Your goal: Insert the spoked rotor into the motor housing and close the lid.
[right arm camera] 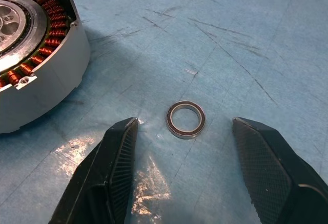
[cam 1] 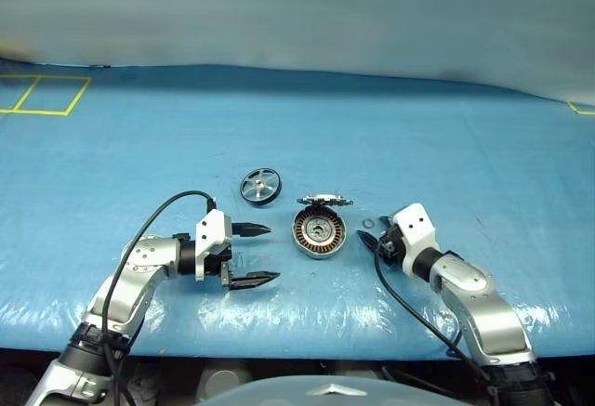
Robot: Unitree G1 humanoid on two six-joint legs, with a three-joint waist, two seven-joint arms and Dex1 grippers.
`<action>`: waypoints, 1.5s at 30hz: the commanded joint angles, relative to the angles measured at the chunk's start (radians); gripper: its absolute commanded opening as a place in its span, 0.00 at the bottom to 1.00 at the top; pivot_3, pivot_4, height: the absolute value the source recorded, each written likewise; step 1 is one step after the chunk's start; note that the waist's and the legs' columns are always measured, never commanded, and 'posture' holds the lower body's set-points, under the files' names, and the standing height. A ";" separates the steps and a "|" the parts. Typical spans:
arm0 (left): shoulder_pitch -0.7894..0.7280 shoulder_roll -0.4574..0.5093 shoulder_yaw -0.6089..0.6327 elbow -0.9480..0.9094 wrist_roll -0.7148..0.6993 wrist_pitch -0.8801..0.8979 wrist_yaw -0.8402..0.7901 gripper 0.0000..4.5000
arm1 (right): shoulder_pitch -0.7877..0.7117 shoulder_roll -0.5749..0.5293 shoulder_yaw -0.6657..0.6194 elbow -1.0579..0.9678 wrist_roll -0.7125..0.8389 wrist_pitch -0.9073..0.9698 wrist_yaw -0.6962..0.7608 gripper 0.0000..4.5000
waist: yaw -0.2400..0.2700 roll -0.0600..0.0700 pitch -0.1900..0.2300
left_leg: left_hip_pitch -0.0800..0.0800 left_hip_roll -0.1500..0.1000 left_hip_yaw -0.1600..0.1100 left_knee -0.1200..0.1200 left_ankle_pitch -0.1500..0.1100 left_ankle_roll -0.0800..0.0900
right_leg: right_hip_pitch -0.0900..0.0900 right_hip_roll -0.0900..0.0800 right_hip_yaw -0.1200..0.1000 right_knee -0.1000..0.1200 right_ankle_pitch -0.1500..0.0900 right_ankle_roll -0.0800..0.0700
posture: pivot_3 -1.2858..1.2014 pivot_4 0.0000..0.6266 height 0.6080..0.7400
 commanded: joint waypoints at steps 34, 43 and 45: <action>-0.020 -0.001 0.015 -0.027 -0.016 -0.006 -0.004 1.00 | 0.084 -0.153 -0.007 -0.371 0.190 0.105 0.129 0.16 | 0.002 0.001 0.001 | 0.000 0.000 -0.001 0.000 0.000 0.000 | 0.000 0.000 0.000 0.000 0.000 0.000 | 0.52 0.24 1.00; -0.024 -0.011 0.011 -0.030 -0.013 -0.012 -0.002 1.00 | -0.020 -0.153 0.135 -0.347 0.150 0.108 0.112 0.16 | 0.002 0.001 0.001 | 0.000 0.000 0.000 0.000 0.000 0.000 | 0.000 0.000 0.000 0.000 0.000 0.000 | 0.52 0.24 1.00; -0.019 -0.011 0.012 -0.034 -0.010 -0.016 0.002 1.00 | -0.045 -0.149 0.161 -0.327 0.139 0.103 0.115 0.16 | 0.002 0.001 0.001 | 0.000 0.000 0.000 0.000 0.000 0.000 | 0.000 0.000 0.000 -0.001 0.000 0.000 | 0.52 0.24 1.00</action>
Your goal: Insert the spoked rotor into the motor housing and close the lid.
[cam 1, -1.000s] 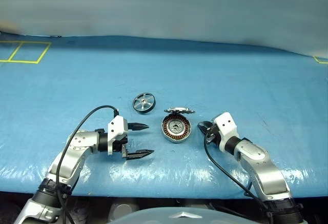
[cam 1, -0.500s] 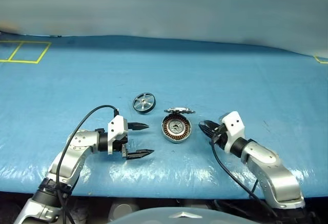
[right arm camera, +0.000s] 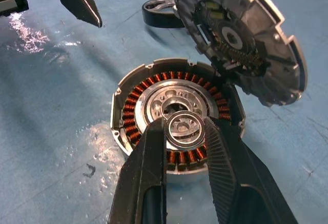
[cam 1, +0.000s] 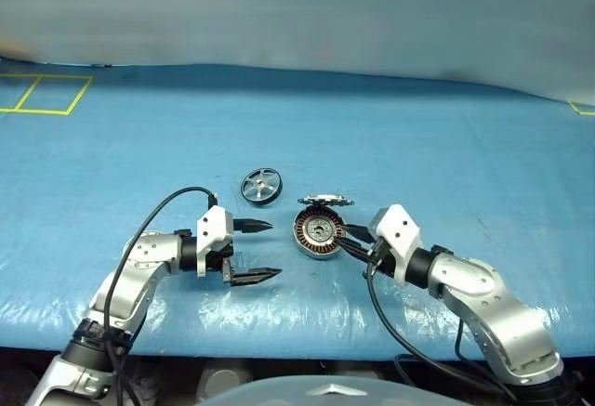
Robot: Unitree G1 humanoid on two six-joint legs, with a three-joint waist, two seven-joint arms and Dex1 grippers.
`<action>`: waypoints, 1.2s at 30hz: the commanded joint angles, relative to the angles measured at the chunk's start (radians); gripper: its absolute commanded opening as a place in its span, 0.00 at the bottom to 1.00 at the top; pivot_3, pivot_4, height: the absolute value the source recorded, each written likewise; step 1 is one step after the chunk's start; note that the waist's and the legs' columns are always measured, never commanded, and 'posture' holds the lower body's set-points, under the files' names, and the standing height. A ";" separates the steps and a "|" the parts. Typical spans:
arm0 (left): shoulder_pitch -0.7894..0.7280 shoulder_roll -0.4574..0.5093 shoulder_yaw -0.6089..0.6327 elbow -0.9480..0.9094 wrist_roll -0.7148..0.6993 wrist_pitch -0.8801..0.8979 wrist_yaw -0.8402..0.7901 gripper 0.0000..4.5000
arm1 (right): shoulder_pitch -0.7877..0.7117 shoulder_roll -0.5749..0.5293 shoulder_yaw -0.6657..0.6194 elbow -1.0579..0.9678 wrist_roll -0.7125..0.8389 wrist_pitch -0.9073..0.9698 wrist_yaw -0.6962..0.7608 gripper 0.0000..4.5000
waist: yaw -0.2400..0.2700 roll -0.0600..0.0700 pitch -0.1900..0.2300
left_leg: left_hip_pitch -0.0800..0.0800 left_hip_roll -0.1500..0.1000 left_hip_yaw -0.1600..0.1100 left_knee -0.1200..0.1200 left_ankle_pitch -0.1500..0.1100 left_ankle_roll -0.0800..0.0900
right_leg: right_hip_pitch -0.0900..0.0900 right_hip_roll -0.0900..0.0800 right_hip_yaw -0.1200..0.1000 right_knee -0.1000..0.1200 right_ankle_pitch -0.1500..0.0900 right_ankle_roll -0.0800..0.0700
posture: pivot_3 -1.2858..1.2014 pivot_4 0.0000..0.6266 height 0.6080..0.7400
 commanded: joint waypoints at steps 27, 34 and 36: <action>0.045 -0.006 0.029 -0.056 -0.004 -0.063 0.049 1.00 | -0.159 0.078 0.122 0.194 -0.100 -0.062 0.006 0.16 | -0.001 0.000 0.000 | 0.000 0.000 0.000 0.000 0.000 0.000 | 0.000 0.000 0.000 0.000 0.000 0.000 | 0.52 0.24 1.00; 0.051 -0.005 0.026 -0.055 0.005 -0.069 0.053 1.00 | -0.147 0.068 0.121 0.187 -0.090 -0.046 0.029 0.16 | 0.000 0.000 0.000 | 0.000 0.000 0.000 0.000 0.000 0.000 | 0.000 0.000 0.000 0.000 0.000 0.000 | 0.52 0.24 1.00; 0.050 0.000 0.021 -0.048 0.020 -0.072 0.057 1.00 | -0.147 0.066 0.126 0.188 -0.100 -0.046 0.027 0.16 | 0.000 0.000 0.000 | 0.000 0.000 0.000 0.000 0.000 0.000 | 0.000 0.000 0.000 0.000 0.000 0.000 | 0.52 0.24 1.00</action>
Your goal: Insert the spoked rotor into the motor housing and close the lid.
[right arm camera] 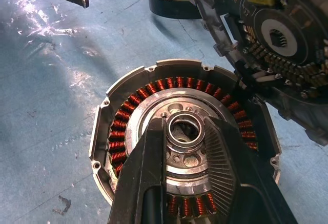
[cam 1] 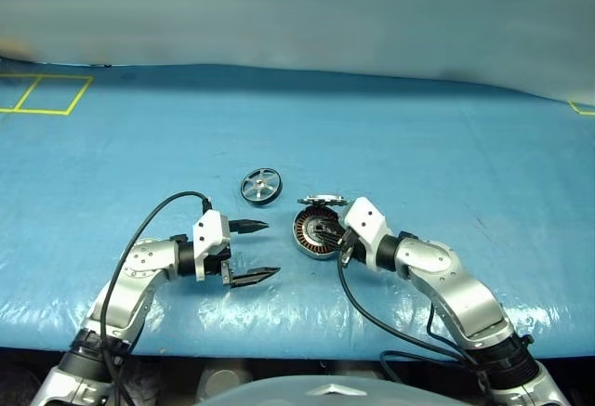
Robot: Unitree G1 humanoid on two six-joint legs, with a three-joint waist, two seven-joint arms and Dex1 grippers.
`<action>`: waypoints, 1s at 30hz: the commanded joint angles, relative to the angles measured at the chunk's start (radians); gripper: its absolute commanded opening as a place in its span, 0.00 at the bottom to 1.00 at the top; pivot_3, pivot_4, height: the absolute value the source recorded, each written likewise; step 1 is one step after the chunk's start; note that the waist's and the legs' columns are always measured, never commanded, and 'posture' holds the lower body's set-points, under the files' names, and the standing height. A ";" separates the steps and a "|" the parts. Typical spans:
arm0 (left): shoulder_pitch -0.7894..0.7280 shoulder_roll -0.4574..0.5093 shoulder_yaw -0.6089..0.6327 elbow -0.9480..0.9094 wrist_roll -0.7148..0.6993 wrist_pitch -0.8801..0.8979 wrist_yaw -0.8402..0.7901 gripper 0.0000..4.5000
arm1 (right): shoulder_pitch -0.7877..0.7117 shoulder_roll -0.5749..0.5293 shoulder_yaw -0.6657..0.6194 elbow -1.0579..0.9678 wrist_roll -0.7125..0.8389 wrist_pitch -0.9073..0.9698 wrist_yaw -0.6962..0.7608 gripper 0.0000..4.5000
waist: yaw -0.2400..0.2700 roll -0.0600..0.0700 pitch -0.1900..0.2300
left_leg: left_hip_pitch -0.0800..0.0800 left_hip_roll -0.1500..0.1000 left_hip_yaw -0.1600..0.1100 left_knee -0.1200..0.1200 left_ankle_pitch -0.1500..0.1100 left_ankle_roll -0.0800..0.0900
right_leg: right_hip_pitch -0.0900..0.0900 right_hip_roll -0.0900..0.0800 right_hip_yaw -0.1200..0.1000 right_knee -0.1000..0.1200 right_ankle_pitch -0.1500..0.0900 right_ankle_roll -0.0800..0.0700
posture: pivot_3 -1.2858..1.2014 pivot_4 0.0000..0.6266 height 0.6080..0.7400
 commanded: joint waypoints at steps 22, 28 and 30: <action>0.003 0.006 0.007 -0.027 0.024 -0.029 -0.004 1.00 | 0.005 0.017 -0.017 0.018 -0.031 -0.011 -0.031 0.16 | 0.001 0.000 0.000 | 0.000 0.000 0.000 0.001 0.000 0.000 | 0.001 0.000 0.000 0.000 0.000 0.000 | 0.52 0.24 1.00; 0.002 0.007 0.007 -0.026 0.024 -0.029 -0.006 1.00 | 0.017 0.007 -0.017 0.021 -0.029 0.000 -0.024 0.16 | 0.001 0.000 0.000 | 0.000 0.000 0.000 0.001 0.000 0.000 | 0.001 0.000 0.000 0.000 0.000 0.000 | 0.52 0.24 1.00; 0.003 0.008 0.007 -0.027 0.024 -0.029 -0.007 1.00 | 0.017 0.007 -0.017 0.020 -0.030 0.001 -0.023 0.16 | 0.001 0.000 0.000 | 0.000 0.000 0.000 0.001 0.000 0.000 | 0.001 0.000 0.000 0.000 0.000 0.000 | 0.52 0.24 1.00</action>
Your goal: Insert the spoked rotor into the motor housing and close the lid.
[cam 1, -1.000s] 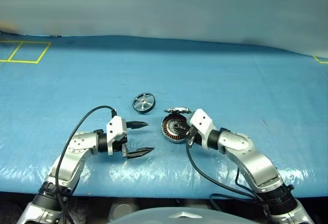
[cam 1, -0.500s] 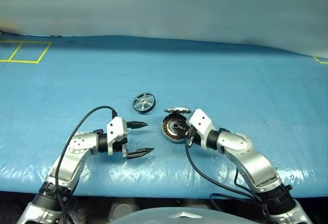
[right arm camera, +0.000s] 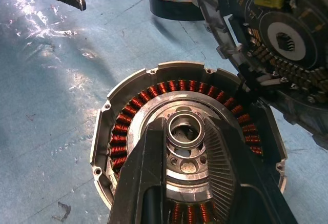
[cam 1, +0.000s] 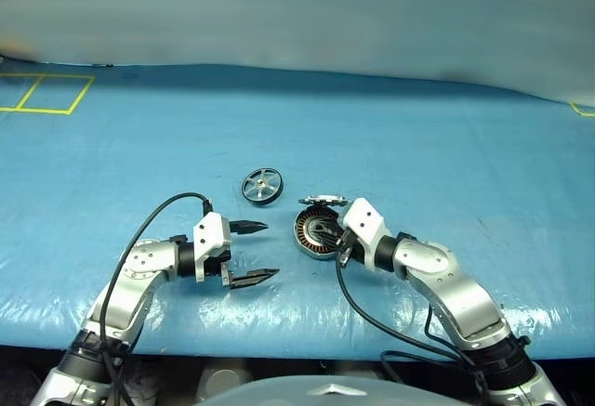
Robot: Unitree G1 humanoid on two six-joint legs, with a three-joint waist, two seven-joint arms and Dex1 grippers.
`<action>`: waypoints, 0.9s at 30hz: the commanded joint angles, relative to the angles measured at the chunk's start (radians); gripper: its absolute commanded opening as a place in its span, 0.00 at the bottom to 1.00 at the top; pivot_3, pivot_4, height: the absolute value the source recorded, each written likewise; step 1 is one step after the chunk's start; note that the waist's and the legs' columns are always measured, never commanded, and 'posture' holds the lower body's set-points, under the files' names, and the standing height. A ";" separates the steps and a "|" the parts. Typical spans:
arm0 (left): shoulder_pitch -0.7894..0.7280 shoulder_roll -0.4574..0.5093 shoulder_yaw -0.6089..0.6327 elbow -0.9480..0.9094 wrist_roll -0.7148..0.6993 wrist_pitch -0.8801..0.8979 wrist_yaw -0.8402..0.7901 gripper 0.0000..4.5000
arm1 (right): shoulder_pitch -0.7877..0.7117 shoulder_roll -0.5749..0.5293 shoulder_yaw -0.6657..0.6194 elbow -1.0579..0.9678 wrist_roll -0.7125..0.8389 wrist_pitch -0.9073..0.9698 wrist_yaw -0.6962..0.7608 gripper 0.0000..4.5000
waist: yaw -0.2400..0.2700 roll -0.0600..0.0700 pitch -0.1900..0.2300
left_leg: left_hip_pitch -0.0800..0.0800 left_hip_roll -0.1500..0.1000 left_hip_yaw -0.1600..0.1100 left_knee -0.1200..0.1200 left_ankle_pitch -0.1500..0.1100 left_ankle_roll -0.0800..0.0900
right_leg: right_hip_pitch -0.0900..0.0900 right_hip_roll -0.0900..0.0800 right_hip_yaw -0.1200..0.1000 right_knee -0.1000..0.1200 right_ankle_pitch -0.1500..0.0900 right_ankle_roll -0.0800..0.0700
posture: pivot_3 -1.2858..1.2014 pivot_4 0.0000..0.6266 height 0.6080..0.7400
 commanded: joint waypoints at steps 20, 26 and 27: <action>-0.005 0.009 0.007 -0.017 0.004 -0.012 -0.005 1.00 | 0.022 0.014 -0.084 0.043 0.069 0.097 -0.040 0.16 | 0.002 -0.001 -0.001 | 0.001 0.000 0.000 0.000 0.000 0.000 | 0.001 0.000 0.000 0.000 0.000 0.000 | 0.52 0.24 1.00; -0.006 0.007 0.004 -0.013 0.008 -0.016 -0.009 1.00 | 0.018 0.010 -0.069 0.032 0.065 0.087 -0.043 0.16 | 0.002 -0.001 -0.001 | 0.001 0.000 0.000 0.001 0.000 0.000 | 0.001 0.000 0.000 0.000 0.000 0.000 | 0.52 0.24 1.00; -0.005 0.006 0.004 -0.014 0.008 -0.015 -0.009 1.00 | 0.019 0.006 -0.065 0.032 0.062 0.088 -0.041 0.16 | 0.002 -0.001 -0.001 | 0.001 0.000 0.000 0.001 0.000 0.000 | 0.001 0.000 0.000 0.000 0.000 0.000 | 0.52 0.24 1.00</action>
